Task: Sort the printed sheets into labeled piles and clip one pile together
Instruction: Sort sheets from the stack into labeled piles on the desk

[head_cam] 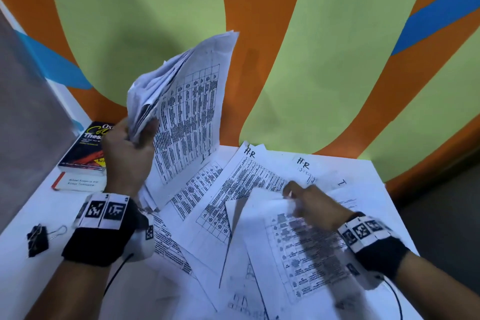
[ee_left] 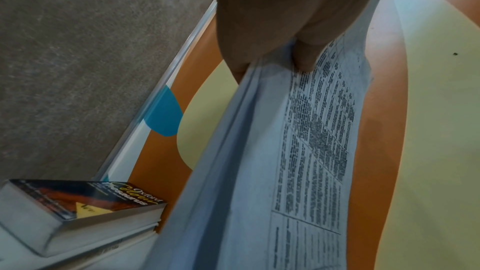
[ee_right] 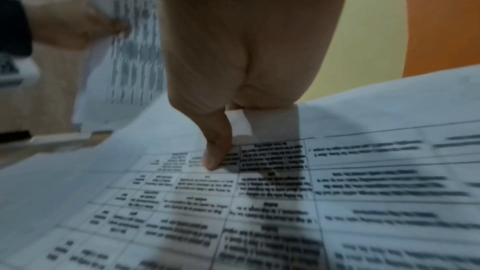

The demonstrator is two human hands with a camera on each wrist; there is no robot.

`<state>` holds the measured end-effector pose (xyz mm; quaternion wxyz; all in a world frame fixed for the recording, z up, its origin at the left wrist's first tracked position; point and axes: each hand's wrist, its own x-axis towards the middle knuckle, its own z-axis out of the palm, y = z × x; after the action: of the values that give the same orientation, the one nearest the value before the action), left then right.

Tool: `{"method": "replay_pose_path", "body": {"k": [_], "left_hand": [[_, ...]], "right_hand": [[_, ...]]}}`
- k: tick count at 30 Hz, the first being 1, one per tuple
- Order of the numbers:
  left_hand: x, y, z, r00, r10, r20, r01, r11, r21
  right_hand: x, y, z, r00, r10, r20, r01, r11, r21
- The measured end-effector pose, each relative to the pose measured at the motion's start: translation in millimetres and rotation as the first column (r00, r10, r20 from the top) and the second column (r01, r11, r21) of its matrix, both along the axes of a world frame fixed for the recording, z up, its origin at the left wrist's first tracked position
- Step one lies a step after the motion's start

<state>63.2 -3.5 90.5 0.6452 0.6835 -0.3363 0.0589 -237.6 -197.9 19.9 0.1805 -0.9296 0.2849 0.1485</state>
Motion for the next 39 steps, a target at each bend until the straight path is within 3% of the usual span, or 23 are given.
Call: {"method": "replay_pose_path", "body": {"k": [3, 7, 15, 21, 27, 33, 39], "left_hand": [[4, -4, -3, 1.000, -0.001, -0.023, 0.001, 1.000, 0.004], [3, -8, -4, 0.999, -0.034, -0.022, 0.034, 0.999, -0.022], [7, 1, 0, 1.000, 0.011, -0.022, -0.011, 1.000, 0.020], [7, 2, -1, 0.999, 0.026, -0.030, -0.025, 0.999, 0.024], [5, -4, -6, 1.000, -0.016, -0.027, 0.015, 1.000, -0.016], [-2, -8, -3, 0.998, -0.056, -0.030, 0.055, 0.998, -0.020], [-5, -8, -3, 0.996, -0.081, -0.028, 0.081, 0.997, 0.001]], "right_hand": [[9, -10, 18, 0.998, 0.036, -0.048, -0.038, 0.999, -0.035], [28, -17, 9, 0.997, 0.005, -0.083, 0.001, 0.998, 0.068], [43, -10, -29, 0.949, 0.280, -0.143, -0.294, 0.951, -0.090], [42, -14, -35, 0.959, 0.262, -0.104, -0.276, 0.949, -0.154], [40, -17, -34, 0.964, 0.263, -0.032, -0.264, 0.964, -0.029], [55, -12, -25, 0.968, 0.216, -0.128, -0.219, 0.976, -0.008], [59, -11, -35, 0.984, 0.179, 0.022, -0.181, 0.979, 0.094]]}}
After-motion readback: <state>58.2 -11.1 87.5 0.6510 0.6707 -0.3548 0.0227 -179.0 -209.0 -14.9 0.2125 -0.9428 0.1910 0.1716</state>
